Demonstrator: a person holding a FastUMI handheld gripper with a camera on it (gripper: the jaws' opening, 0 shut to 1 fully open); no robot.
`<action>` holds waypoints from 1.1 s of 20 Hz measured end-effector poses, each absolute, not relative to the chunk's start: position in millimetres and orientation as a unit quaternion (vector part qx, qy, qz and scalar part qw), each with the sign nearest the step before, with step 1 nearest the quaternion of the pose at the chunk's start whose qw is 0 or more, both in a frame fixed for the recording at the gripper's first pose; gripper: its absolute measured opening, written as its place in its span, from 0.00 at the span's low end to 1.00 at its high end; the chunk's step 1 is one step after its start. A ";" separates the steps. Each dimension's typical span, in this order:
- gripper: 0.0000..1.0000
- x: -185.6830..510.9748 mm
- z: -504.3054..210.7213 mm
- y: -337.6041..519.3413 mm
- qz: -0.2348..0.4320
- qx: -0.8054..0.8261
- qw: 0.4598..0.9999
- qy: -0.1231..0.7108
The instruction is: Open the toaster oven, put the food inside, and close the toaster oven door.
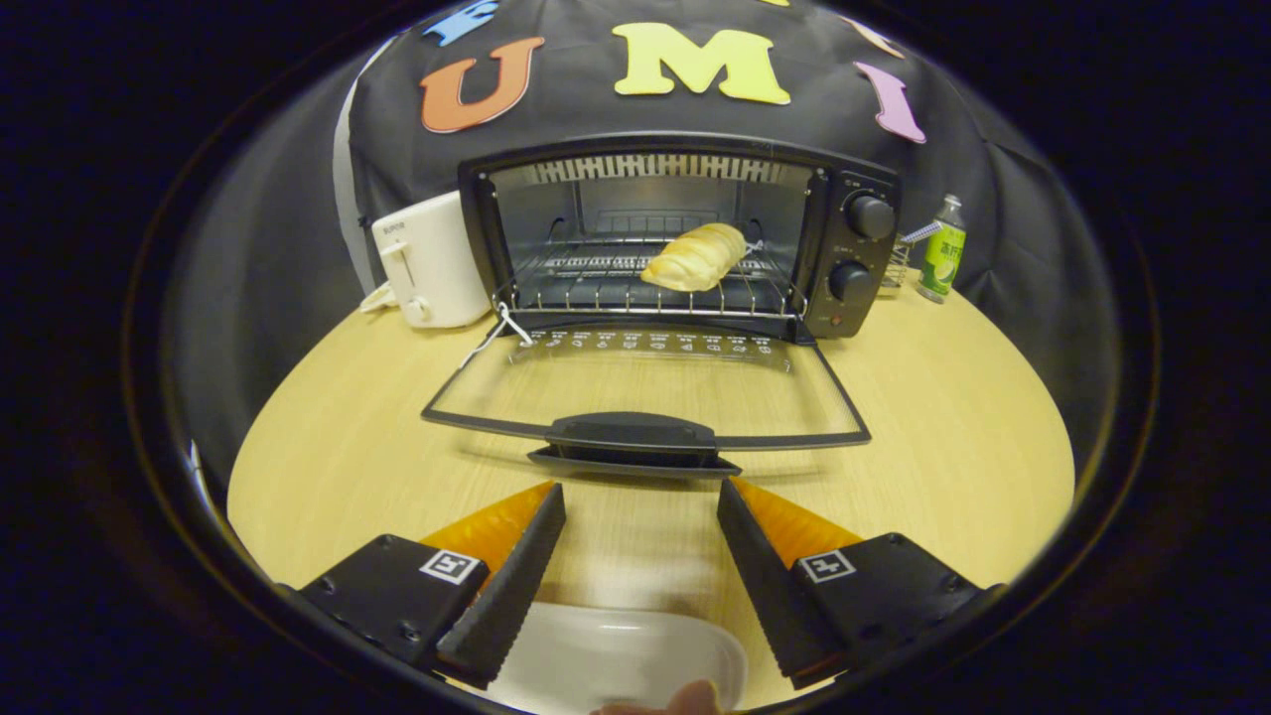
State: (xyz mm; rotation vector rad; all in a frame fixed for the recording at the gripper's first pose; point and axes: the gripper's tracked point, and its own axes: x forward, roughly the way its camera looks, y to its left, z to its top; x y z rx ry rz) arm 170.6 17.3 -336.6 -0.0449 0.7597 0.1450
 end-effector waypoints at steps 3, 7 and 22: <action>1.00 170.8 -345.8 17.5 0.061 -0.025 0.920 0.387; 1.00 174.0 -343.2 17.8 0.051 -0.023 0.921 0.386; 1.00 214.5 -222.9 20.7 0.052 0.009 0.969 0.243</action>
